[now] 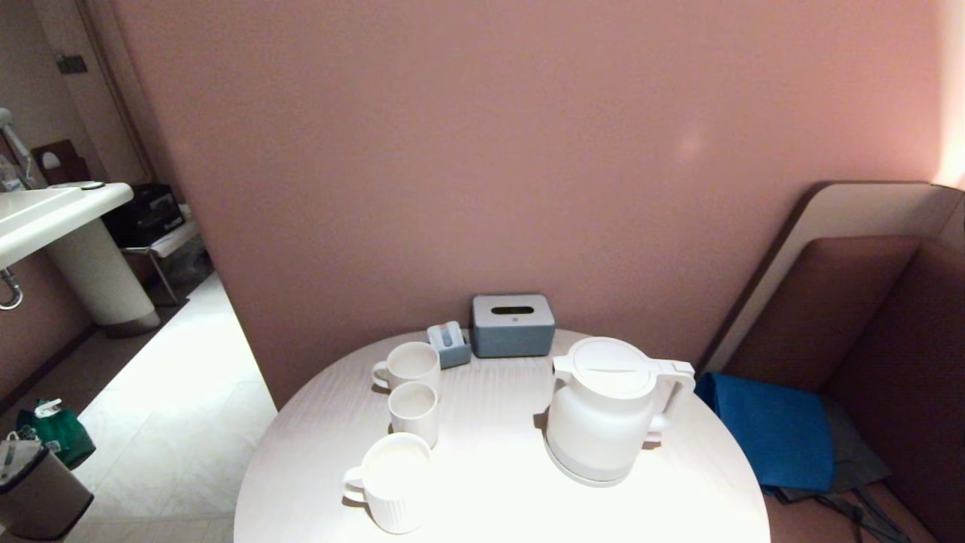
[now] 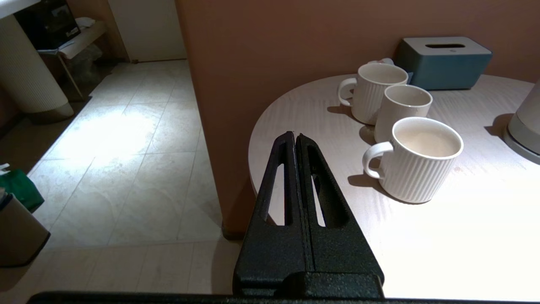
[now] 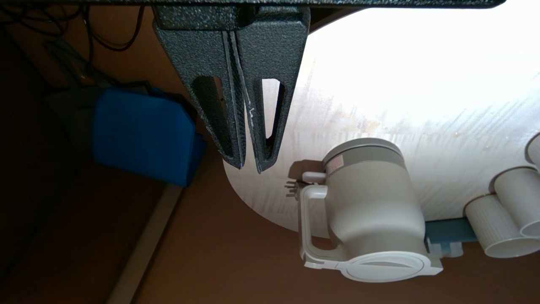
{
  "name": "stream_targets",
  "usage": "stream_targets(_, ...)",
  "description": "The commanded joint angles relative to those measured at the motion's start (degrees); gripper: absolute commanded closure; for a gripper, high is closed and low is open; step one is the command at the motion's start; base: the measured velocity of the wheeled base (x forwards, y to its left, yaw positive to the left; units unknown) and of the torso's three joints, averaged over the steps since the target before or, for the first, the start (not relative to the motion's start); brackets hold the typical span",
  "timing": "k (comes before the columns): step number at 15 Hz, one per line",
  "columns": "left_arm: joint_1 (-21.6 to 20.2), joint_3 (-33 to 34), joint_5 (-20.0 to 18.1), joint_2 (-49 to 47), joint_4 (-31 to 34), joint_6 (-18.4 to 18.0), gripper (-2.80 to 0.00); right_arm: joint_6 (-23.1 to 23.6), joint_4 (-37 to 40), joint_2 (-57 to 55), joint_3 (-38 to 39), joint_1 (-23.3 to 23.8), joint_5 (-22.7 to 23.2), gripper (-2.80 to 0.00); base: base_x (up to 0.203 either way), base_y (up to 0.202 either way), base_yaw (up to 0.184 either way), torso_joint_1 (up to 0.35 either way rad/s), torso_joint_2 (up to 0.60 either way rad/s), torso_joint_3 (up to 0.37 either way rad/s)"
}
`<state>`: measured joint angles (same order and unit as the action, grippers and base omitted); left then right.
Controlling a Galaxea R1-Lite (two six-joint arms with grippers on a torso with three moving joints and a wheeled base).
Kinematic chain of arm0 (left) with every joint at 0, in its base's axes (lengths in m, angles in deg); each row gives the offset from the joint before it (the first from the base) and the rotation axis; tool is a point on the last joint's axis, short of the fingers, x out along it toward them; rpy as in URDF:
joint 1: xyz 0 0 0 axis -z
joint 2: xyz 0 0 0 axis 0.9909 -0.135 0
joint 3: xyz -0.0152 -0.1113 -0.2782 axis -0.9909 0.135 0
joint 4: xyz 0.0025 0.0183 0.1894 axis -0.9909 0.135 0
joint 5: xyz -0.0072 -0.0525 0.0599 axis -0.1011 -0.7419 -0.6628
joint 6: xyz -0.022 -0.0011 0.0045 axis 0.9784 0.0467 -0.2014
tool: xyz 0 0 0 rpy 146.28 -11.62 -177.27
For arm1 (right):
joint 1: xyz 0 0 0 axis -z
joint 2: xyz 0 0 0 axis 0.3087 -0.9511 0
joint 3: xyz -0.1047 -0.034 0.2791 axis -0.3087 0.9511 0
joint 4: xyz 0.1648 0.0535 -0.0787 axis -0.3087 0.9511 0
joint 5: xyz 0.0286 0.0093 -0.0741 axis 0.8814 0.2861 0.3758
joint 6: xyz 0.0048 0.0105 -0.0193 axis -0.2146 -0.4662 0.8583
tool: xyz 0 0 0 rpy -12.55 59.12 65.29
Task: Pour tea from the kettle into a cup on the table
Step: Pick up the kettle
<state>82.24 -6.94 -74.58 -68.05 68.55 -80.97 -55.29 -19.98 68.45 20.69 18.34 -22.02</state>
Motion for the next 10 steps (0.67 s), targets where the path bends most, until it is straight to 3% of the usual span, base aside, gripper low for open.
stream_targets(1, 0.0, 0.0, 0.0, 0.0, 0.0, 0.0, 0.00, 0.1, 0.0, 0.0, 0.0, 0.0, 0.0, 0.00, 0.000, 0.000, 0.000, 0.000, 0.00, 0.000)
stream_targets(5, 0.0, 0.0, 0.0, 0.0, 0.0, 0.0, 0.00, -0.1, 0.0, 0.0, 0.0, 0.0, -0.1, 0.00, 0.000, 0.000, 0.000, 0.000, 0.00, 0.000)
stream_targets(8, 0.0, 0.0, 0.0, 0.0, 0.0, 0.0, 0.00, 3.5, -1.8, 0.0, -0.2, 0.0, -0.4, 0.00, 0.000, 0.000, 0.000, 0.000, 0.00, 0.000)
stream_targets(10, 0.0, 0.0, 0.0, 0.0, 0.0, 0.0, 0.00, 4.4, -1.9, -0.7, -6.4, 0.0, -0.9, 0.00, 0.000, 0.000, 0.000, 0.000, 0.00, 0.000)
